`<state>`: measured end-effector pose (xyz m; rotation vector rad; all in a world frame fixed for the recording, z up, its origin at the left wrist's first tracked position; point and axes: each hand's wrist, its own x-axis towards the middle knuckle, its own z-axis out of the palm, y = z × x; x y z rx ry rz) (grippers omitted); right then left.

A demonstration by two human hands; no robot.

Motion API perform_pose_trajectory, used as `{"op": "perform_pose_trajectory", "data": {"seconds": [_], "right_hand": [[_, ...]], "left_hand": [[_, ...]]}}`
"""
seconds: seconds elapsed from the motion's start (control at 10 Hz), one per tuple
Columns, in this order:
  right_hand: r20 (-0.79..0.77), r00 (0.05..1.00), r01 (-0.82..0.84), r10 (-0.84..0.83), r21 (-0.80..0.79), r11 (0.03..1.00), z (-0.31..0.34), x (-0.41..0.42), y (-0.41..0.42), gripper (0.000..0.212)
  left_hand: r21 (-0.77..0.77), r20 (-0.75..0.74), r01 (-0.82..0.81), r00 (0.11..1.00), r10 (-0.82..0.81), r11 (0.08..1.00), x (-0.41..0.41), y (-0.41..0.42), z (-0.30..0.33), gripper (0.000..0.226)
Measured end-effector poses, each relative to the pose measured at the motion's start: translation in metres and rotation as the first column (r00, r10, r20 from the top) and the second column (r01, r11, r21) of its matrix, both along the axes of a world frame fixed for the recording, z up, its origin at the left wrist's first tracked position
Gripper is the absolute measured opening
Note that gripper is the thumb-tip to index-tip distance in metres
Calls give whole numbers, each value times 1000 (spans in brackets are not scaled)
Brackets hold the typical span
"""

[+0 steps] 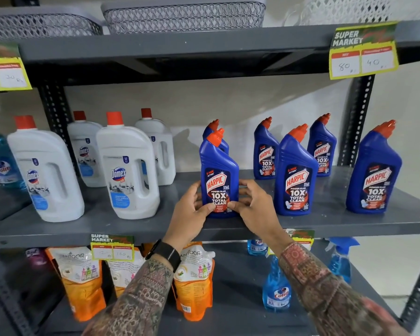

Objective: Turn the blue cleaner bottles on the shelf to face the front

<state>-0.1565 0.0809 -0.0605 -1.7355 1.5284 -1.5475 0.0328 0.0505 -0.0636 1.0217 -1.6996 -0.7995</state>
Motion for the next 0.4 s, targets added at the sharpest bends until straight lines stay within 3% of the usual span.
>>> {"op": "perform_pose_trajectory", "data": {"seconds": [0.2,0.3,0.4], "right_hand": [[3,1000,-10,10,0,1000,1,2,7,62],[-2,997,-81,81,18,997,7,1,21,70],[-75,997,-41,37,-55,998,16,-8,47,71]], "left_hand": [[1,23,-20,1000,20,1000,-1,6,2,66],[38,-33,-11,999,12,999,-1,18,6,77],[-36,-65,-138,989,136,990,2,41,16,80]]}}
